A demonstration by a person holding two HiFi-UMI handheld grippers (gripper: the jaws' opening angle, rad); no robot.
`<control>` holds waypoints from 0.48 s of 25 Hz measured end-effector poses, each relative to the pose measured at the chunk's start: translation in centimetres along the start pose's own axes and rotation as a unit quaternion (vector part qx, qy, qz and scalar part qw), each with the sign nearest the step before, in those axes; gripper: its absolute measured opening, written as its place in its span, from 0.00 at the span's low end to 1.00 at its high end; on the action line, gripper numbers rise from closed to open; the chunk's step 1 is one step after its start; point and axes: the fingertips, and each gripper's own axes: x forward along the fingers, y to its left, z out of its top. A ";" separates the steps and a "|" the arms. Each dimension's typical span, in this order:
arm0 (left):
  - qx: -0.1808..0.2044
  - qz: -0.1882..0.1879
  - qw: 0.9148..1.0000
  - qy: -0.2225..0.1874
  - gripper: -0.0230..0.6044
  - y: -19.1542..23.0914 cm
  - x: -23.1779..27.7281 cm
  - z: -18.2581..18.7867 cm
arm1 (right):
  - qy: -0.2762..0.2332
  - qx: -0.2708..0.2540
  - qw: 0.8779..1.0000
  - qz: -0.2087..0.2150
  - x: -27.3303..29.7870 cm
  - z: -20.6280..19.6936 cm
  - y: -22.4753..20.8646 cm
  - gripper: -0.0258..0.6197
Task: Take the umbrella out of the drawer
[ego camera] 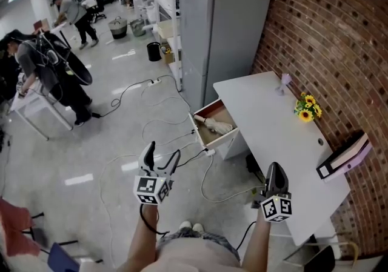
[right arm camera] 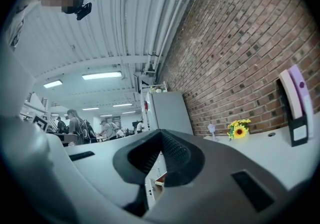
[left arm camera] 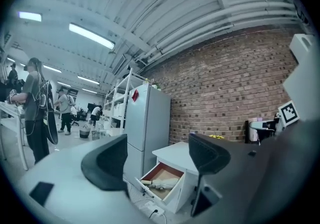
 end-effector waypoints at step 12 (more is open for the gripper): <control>0.002 0.038 0.999 -0.001 0.66 0.5 -0.3 0.4 | 0.004 0.007 1.000 0.009 1.1 0.1 -0.8 0.07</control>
